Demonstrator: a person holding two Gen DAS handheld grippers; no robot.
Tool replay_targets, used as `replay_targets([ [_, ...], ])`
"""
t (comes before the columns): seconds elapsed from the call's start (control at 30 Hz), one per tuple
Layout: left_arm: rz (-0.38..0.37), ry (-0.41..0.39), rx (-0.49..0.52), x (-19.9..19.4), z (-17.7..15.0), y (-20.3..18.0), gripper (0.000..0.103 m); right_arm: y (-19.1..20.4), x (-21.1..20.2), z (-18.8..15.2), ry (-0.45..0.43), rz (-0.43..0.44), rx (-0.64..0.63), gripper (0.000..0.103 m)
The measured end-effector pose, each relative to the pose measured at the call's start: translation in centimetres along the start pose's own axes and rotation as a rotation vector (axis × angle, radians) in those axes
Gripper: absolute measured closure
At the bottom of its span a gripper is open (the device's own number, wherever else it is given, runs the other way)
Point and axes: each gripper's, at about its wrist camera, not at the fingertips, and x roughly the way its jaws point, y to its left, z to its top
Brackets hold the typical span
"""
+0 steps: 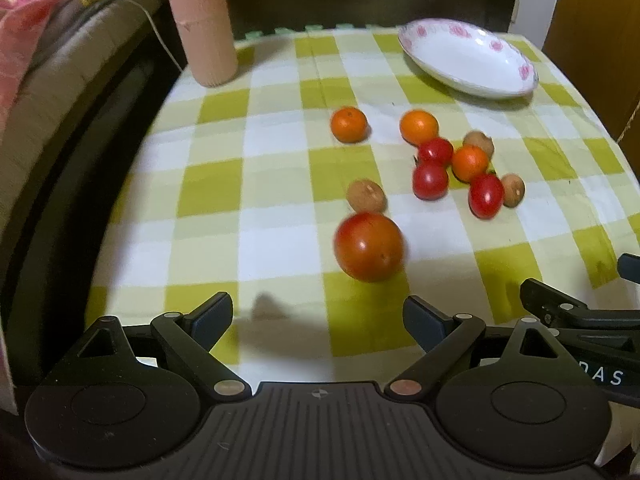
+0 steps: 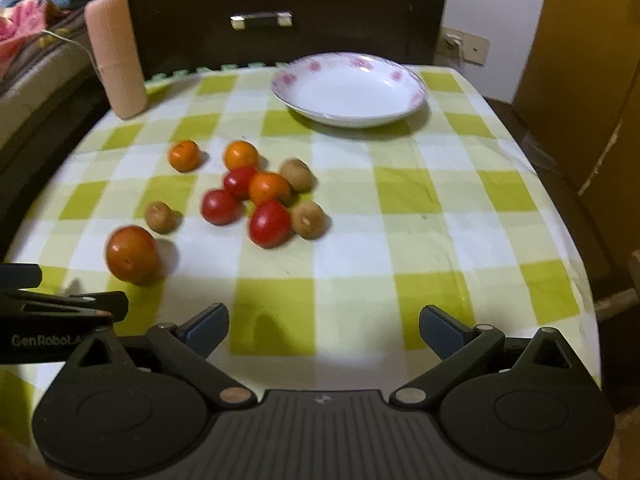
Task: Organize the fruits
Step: 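Move both tools toward the fruit cluster on the checkered cloth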
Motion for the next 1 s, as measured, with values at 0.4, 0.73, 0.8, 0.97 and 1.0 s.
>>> replay_targets([
  [0.4, -0.029, -0.031, 0.001, 0.7, 1.1, -0.1, 0.007, -0.4, 0.5, 1.5, -0.008, 0.043, -0.042, 0.007],
  [0.73, -0.016, -0.013, 0.013, 3.5, 2.2, -1.3, 0.016, -0.9, 1.5, 2.0, 0.018, 0.079, -0.026, 0.008],
  [0.8, -0.021, 0.004, 0.009, 4.0, 2.2, -1.3, 0.019, -1.1, 1.7, 2.0, 0.027, 0.084, -0.015, 0.012],
  [0.97, -0.035, -0.014, -0.010, 4.2, 2.1, -1.1, 0.020, -1.9, 2.3, 2.1, 0.061, 0.111, 0.043, 0.020],
  [1.0, -0.032, -0.018, -0.012, 4.2, 2.0, -1.1, 0.018, -1.9, 2.4, 2.1, 0.067, 0.117, 0.051, 0.023],
])
